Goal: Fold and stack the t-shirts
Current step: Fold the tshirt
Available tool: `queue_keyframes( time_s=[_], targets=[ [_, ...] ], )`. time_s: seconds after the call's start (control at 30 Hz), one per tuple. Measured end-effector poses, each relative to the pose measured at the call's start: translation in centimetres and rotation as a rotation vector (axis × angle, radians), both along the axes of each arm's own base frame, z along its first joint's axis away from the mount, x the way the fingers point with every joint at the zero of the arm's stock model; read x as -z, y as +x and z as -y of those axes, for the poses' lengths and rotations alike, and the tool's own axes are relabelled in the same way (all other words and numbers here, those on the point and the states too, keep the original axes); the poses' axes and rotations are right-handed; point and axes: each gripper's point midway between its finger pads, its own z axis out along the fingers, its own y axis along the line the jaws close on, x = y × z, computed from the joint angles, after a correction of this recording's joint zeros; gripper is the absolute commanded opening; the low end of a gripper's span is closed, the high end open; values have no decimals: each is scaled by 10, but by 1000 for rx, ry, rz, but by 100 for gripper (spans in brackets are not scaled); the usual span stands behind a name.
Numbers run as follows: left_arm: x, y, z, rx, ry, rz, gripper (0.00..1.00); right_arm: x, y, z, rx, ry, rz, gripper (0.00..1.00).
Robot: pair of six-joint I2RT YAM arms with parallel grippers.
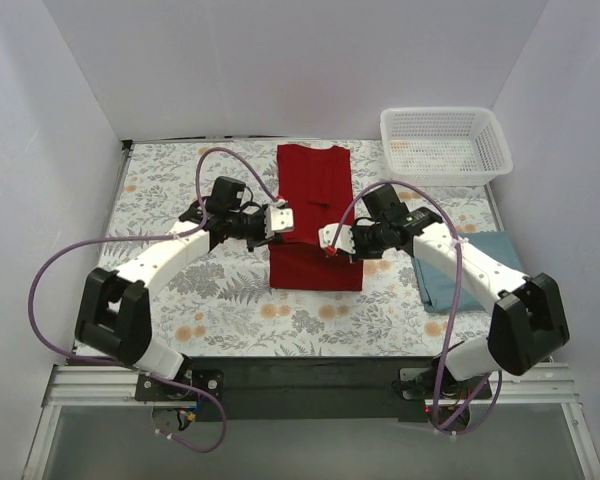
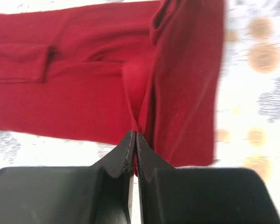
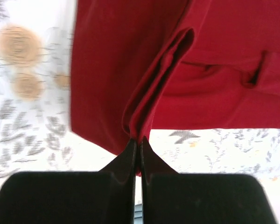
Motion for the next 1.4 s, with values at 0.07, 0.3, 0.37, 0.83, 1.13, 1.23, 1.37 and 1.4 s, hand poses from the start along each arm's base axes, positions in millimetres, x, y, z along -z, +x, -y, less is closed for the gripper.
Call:
queue_keyframes(
  time_s=[0.07, 0.3, 0.37, 0.83, 1.13, 1.23, 1.37, 1.4],
  targets=[
    [1, 26, -1, -14, -2, 16, 0, 0, 20, -1, 7, 1, 6, 1],
    [13, 94, -1, -35, -6, 57, 0, 1, 99, -8, 11, 16, 55, 1],
    [18, 107, -1, -38, -7, 66, 0, 6, 114, -6, 14, 12, 61, 1],
    [64, 152, -3, -52, 7, 87, 0, 54, 169, -7, 7, -24, 39, 1],
    [76, 168, -3, -60, 8, 114, 0, 61, 180, -8, 6, -32, 55, 1],
    [82, 172, -3, -63, 11, 112, 0, 68, 185, -8, 8, -40, 60, 7],
    [92, 181, -4, -88, 20, 114, 30, 78, 190, -5, 36, -60, 56, 46],
    [92, 183, -5, -109, 22, 111, 34, 77, 192, -3, 48, -65, 60, 49]
  ],
)
